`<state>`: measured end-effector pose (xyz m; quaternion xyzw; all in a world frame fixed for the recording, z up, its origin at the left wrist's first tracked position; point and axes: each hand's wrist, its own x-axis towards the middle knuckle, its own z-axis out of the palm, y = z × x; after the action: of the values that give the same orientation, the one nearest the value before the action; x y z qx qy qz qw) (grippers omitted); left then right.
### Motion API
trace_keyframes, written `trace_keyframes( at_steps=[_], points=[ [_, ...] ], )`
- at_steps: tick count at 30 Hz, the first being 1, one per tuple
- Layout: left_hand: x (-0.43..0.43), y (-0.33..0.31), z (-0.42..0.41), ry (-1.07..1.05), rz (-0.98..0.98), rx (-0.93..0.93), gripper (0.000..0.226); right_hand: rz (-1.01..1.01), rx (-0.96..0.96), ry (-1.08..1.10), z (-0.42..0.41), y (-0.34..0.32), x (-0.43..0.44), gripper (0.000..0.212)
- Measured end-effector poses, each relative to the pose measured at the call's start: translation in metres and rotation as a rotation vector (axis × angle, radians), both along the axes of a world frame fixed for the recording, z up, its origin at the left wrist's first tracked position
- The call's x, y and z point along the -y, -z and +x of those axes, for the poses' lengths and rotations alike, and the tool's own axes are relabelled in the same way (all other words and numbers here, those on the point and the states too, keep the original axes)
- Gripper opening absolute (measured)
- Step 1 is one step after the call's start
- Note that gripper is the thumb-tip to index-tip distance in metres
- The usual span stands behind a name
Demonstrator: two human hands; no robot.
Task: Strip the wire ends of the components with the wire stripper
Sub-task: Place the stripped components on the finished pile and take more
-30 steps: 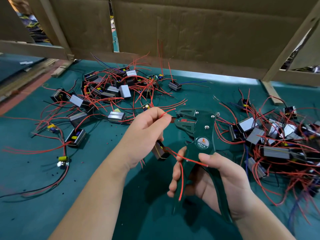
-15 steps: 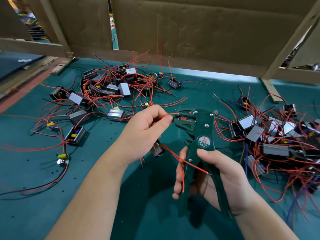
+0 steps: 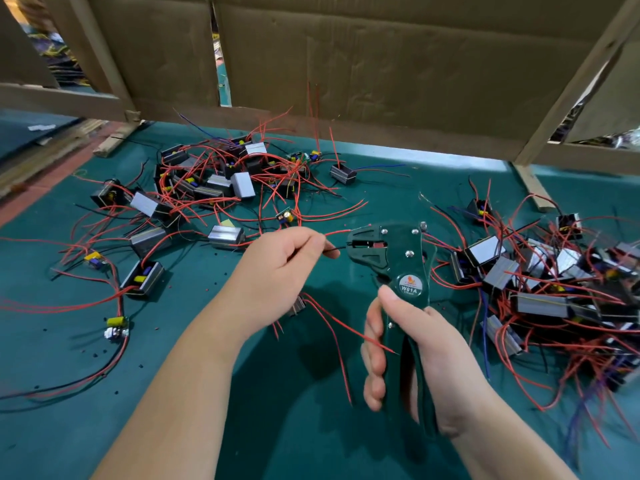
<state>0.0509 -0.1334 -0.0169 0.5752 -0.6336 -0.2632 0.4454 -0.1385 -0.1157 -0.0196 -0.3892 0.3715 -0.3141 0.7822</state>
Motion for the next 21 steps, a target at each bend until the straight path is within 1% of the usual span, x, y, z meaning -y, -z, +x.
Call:
trace_keyframes(
  at_steps=[2,4,8,11,13,15,17,19,21],
  points=[
    [0.0,0.0,-0.001,-0.011,0.009,0.007,0.028,-0.009,0.043,-0.04,-0.002,0.002,0.001,0.043],
    [0.0,0.0,0.0,-0.01,0.006,-0.009,0.029,-0.029,0.13,-0.088,-0.002,0.003,0.003,0.037],
    [0.0,-0.001,0.002,-0.011,-0.007,-0.031,0.029,-0.089,0.225,-0.092,-0.001,0.005,0.003,0.04],
    [0.001,-0.001,0.001,-0.008,-0.005,-0.043,0.03,-0.035,0.306,-0.005,0.001,0.006,0.005,0.056],
    [0.0,0.0,0.0,0.01,0.019,-0.071,0.028,-0.006,0.374,0.088,-0.001,0.005,0.008,0.061],
    [0.0,0.0,-0.001,0.044,0.054,-0.155,0.028,-0.01,0.425,0.163,-0.006,0.002,0.013,0.061],
    [0.0,-0.001,-0.003,0.081,0.088,-0.287,0.03,-0.021,0.434,0.207,-0.011,-0.002,0.018,0.058],
    [-0.002,-0.005,-0.007,0.156,0.116,-0.497,0.032,-0.026,0.413,0.222,-0.014,-0.005,0.02,0.054],
    [-0.004,-0.008,-0.013,0.259,0.138,-0.713,0.026,-0.011,0.41,0.191,-0.015,-0.007,0.021,0.048]
  ],
)
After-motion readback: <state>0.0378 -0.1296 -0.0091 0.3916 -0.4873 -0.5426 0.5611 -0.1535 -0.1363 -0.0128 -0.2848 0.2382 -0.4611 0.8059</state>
